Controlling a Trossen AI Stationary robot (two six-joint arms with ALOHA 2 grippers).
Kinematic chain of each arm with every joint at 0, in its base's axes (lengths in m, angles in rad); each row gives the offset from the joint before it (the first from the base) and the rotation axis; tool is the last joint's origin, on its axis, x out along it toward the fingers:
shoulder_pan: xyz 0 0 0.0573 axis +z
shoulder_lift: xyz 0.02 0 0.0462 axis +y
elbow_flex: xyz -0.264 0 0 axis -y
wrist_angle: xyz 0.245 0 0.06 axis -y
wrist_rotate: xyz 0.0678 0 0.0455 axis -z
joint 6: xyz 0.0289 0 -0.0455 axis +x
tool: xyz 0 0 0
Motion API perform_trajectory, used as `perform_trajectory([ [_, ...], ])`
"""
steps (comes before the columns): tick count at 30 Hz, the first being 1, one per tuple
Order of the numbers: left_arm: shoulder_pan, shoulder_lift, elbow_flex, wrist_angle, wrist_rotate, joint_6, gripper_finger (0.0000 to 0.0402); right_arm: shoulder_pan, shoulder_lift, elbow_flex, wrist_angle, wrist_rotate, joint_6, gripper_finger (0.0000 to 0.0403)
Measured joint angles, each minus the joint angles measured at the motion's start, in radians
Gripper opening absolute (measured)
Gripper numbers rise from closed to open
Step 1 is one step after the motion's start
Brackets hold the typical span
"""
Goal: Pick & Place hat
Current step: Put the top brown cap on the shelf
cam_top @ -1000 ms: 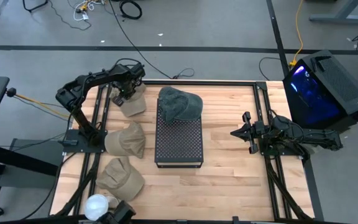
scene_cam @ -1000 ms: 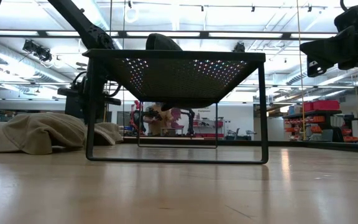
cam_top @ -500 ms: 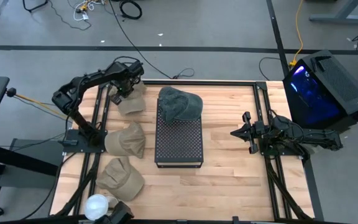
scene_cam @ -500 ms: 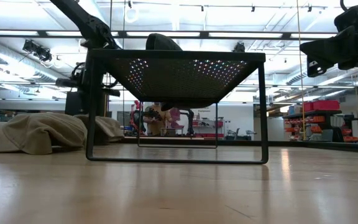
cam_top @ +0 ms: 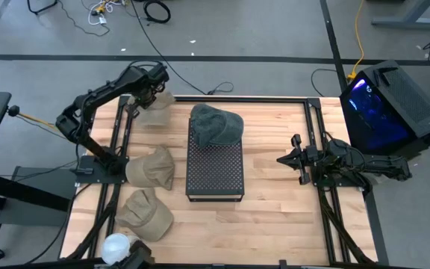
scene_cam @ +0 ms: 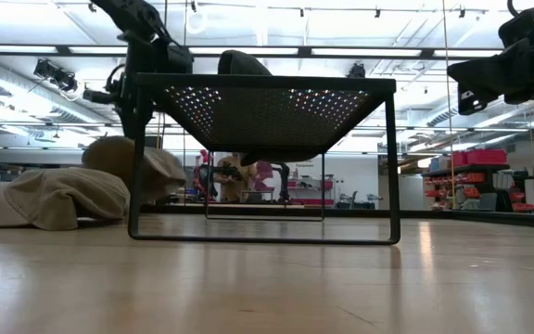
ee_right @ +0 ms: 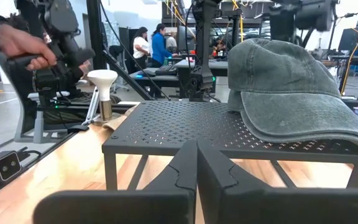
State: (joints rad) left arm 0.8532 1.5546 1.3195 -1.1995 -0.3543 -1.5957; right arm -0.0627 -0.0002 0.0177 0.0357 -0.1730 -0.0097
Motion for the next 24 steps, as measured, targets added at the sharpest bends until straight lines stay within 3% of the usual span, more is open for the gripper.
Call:
perform_trajectory([
  [10,0.0,-0.054,0.126,-0.011,-0.075,0.143,0.0003,0.0,0.0,0.0,0.0,0.0,0.0,0.0007],
  [24,0.0,-0.067,0.386,-0.011,-0.079,0.569,0.0003,0.0,0.0,0.0,0.0,0.0,0.0,0.0007],
])
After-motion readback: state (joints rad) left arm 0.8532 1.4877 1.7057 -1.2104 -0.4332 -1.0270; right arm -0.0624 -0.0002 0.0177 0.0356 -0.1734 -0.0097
